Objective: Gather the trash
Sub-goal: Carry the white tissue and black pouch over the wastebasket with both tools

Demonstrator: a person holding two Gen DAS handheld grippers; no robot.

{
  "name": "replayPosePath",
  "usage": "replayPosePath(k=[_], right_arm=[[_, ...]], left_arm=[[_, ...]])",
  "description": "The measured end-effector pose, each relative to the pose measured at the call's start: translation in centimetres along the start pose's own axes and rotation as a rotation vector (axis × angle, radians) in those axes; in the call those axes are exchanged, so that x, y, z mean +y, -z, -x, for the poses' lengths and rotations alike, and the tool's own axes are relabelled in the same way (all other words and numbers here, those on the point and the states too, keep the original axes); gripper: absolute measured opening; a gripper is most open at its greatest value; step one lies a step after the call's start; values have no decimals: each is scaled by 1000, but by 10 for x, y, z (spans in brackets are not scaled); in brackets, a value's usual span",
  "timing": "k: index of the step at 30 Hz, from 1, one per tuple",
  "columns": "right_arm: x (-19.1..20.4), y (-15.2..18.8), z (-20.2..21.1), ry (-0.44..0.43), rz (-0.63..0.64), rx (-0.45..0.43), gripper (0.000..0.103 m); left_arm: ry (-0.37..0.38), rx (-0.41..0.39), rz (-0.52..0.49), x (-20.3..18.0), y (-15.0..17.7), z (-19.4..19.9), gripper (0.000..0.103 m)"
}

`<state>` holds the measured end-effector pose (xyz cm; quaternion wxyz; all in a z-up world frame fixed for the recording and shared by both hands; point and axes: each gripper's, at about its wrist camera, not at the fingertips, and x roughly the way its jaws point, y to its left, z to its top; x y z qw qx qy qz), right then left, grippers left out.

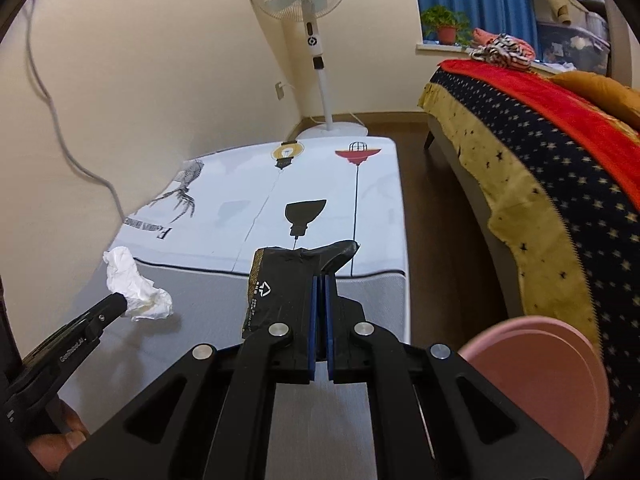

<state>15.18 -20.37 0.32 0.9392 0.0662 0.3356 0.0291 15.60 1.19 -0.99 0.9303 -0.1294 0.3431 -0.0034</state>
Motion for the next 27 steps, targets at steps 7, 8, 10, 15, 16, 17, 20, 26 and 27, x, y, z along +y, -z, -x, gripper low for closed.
replayPosePath(k=[7,8,10,15,16,17,20,26,27], right_arm=[[-7,9,73,5,-5,-64,4],[-7,11,82,6,-3,-72,4],[-9,14,103,11,-3,-91,4],[-13,24,140,32,-1,-114,4],[-14,27,146,39,1,-120,4],[-15,30,152,44,3,-124,4],[-21,38,169,60,-1,-136,4],[-35,53,196,101,-16,-174,4],[-37,56,198,109,-17,-178,4]], left_arm=[[39,-26,-83,-16,20,44,6],[47,-28,-97,-18,24,52,6],[57,-29,-116,-23,31,62,6],[79,-34,-177,-39,49,84,6],[85,-33,-184,-42,52,87,6],[93,-29,-187,-43,55,90,6],[103,-27,-209,-50,63,97,6],[126,-31,-257,-64,77,107,6],[131,-33,-264,-66,79,108,6]])
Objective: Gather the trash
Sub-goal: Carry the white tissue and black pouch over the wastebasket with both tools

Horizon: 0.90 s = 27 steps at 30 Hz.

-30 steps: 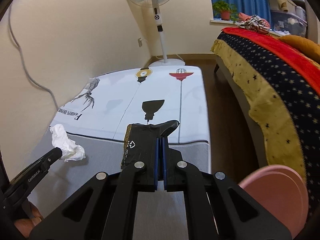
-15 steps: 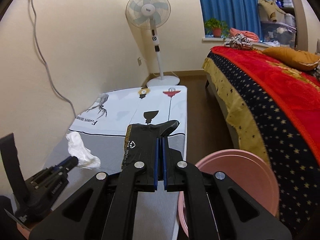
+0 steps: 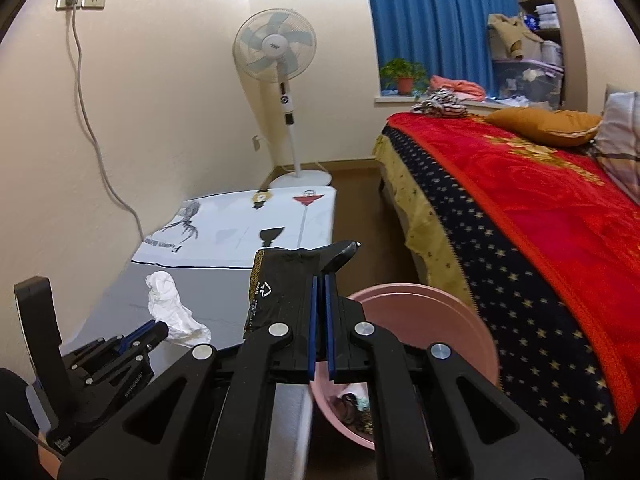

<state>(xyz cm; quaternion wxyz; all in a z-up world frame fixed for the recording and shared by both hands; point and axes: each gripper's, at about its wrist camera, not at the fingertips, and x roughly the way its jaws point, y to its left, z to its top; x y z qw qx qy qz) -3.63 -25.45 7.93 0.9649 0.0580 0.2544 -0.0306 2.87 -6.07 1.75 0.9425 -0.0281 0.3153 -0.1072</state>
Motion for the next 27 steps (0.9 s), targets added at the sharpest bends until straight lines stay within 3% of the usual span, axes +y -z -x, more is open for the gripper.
replayPosePath(k=[27], right_arm=[[-76,4,-1,212,-110,20,4]], left_arm=[[195,-41,-144,-86,0,-17,6]])
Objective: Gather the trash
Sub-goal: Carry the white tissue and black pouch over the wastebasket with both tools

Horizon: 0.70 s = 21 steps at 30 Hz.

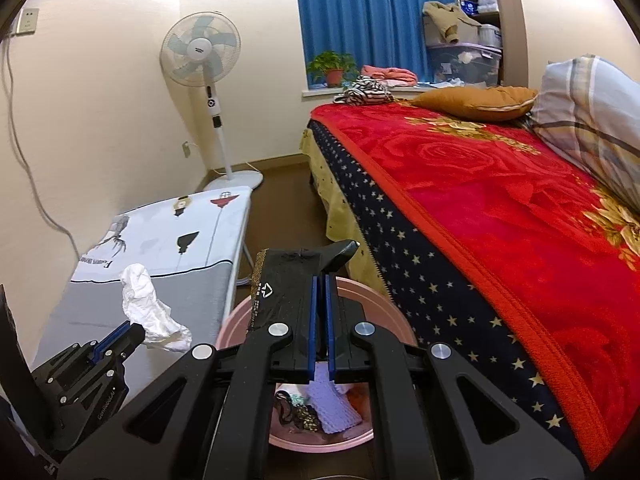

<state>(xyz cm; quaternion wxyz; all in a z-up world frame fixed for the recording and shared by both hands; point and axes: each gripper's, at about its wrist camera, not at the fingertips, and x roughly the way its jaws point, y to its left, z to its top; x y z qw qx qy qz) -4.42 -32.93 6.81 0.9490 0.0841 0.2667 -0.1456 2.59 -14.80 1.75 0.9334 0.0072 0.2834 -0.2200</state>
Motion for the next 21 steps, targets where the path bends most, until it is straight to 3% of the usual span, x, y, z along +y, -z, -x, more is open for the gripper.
replayPosePath(k=[21], right_arm=[[-11,2,-19,61,-24,34,4]], left_arm=[[88,38,-36,-29,4,-33,6]])
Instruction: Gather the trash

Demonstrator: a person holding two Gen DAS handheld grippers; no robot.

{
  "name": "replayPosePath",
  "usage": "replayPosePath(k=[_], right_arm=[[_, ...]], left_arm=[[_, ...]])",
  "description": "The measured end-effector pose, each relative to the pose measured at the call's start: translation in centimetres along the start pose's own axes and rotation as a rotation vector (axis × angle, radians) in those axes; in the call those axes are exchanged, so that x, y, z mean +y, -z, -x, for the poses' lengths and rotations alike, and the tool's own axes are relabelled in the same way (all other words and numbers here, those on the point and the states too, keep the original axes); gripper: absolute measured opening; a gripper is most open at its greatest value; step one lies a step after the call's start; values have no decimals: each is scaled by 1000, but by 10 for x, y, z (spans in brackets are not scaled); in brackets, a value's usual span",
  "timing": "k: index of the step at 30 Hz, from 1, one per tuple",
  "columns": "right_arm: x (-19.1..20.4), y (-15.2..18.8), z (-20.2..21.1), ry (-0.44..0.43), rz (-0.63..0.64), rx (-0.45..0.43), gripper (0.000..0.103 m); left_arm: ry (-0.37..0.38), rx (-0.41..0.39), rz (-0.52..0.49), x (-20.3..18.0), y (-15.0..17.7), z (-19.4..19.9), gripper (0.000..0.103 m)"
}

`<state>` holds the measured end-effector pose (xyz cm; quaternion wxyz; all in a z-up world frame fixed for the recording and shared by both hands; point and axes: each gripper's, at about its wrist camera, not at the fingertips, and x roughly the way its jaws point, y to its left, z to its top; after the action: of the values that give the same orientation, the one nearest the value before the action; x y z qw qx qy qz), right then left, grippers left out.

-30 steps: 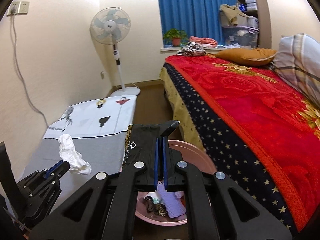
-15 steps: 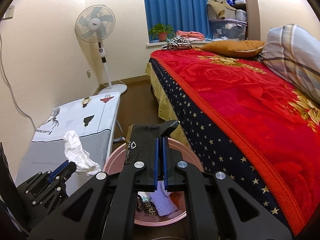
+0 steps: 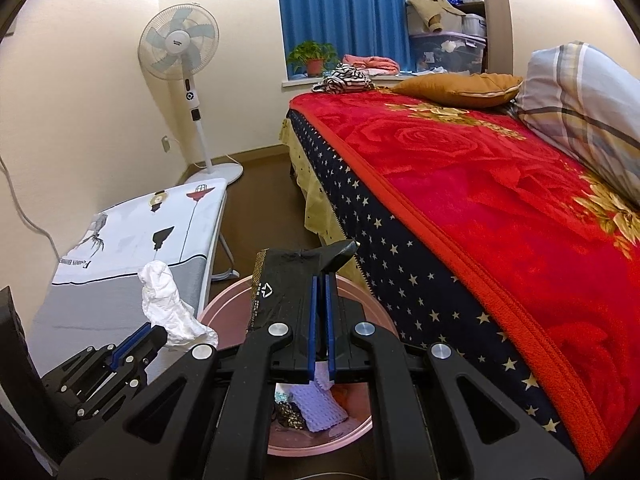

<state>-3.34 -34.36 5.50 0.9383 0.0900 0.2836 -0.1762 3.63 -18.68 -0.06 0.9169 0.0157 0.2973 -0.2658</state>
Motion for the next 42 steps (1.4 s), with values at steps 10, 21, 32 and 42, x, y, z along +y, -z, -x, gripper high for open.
replayPosePath(k=[10,21,32,42], right_arm=[[1,1,-14,27,-4,25,4],[-4,3,-21,50,-23,41,12],[-5,6,-15,58,-54,42,76],[22,12,15,-52,-8,7,95]], left_arm=[[30,39,-20,-5,5,-18,6],[75,112,-15,-5,12,-37,10],[6,94,-9,7,15,-18,70],[-164,30,37,43,18,34,87]])
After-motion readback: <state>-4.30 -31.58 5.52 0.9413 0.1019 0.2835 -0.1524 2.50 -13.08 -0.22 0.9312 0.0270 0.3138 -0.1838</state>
